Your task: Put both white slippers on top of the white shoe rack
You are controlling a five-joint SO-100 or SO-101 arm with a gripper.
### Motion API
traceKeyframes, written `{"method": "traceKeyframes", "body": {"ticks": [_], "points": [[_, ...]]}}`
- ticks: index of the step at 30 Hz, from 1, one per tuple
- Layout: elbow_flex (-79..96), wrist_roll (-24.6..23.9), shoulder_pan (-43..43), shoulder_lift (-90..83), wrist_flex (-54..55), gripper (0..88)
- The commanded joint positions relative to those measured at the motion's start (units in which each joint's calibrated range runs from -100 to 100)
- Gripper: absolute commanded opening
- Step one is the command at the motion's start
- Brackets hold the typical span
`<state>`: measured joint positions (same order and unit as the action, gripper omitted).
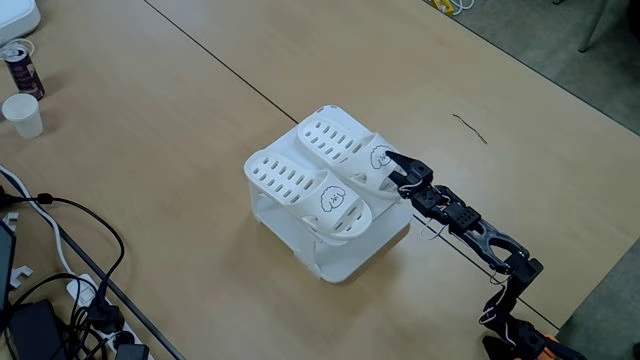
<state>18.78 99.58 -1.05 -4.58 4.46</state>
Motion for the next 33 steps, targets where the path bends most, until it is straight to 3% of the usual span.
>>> {"method": "traceKeyframes", "body": {"ticks": [1,26,33], "points": [[-1.68,0.42,0.06,-5.73,0.45,23.2],[18.07,0.42,0.8,-22.73,0.37,23.2],[24.12,0.42,4.91,-30.72,0.37,23.2]]}}
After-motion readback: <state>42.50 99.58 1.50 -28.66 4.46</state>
